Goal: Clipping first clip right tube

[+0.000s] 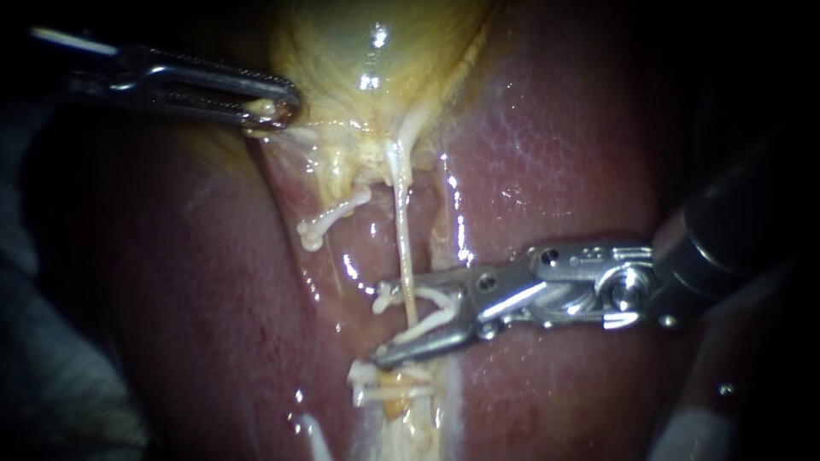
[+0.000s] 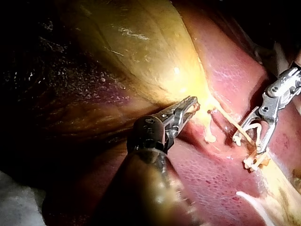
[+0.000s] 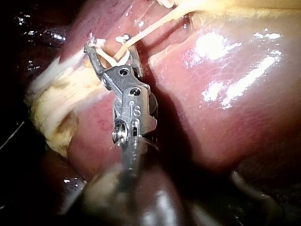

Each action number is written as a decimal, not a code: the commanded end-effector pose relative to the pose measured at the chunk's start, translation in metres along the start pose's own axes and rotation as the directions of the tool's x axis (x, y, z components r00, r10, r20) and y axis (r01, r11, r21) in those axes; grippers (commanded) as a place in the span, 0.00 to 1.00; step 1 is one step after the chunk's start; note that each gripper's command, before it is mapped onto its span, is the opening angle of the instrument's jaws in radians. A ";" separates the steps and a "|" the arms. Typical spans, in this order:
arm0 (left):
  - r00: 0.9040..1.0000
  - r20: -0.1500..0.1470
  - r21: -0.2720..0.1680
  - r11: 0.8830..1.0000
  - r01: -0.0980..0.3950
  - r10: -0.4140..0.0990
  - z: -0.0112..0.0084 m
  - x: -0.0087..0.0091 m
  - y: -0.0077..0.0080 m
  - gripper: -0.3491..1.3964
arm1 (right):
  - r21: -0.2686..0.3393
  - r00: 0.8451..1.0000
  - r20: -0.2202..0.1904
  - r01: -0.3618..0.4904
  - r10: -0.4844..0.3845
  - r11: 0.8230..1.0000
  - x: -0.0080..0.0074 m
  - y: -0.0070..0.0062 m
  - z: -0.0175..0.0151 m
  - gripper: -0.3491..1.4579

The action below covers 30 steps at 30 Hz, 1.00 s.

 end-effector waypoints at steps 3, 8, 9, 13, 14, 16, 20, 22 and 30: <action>1.000 0.000 0.000 1.000 0.000 0.000 -0.0001 0.0000 0.0000 0.00 | 0.039 1.000 -0.010 -0.008 0.009 0.999 0.0002 -0.0011 0.0002 0.46; 1.000 0.000 0.000 1.000 0.000 0.000 0.0000 0.0000 0.0000 0.00 | 0.077 1.000 -0.011 -0.013 0.014 0.997 0.0007 -0.0018 0.0002 0.44; 1.000 0.000 0.000 1.000 0.000 0.000 0.0000 0.0000 0.0000 0.00 | 0.075 1.000 -0.012 -0.011 0.012 0.997 0.0008 -0.0018 0.0001 0.44; 1.000 0.000 0.001 1.000 0.001 -0.001 0.0000 0.0000 0.0000 0.00 | 0.073 0.999 -0.012 -0.037 0.038 0.997 0.0012 -0.0015 -0.0003 0.41; 1.000 0.000 0.001 1.000 0.001 -0.001 0.0000 0.0000 0.0001 0.00 | 0.073 0.999 -0.012 -0.043 0.044 0.996 0.0012 -0.0014 -0.0004 0.39; 1.000 0.000 0.001 1.000 0.001 -0.001 0.0000 0.0000 0.0001 0.00 | 0.074 0.998 -0.010 -0.067 0.068 0.995 0.0012 -0.0014 -0.0005 0.36; 1.000 0.000 0.001 1.000 0.001 -0.001 0.0000 0.0000 0.0001 0.00 | 0.074 0.996 -0.008 -0.085 0.086 0.994 0.0012 -0.0014 -0.0006 0.30; 1.000 0.000 0.001 1.000 0.001 -0.001 0.0000 0.0000 0.0001 0.00 | 0.074 0.995 -0.007 -0.097 0.098 0.993 0.0013 -0.0014 -0.0007 0.25; 1.000 0.000 0.001 1.000 0.001 -0.001 0.0000 0.0000 0.0001 0.00 | 0.060 0.990 -0.013 -0.143 0.144 0.988 0.0019 -0.0014 -0.0013 0.04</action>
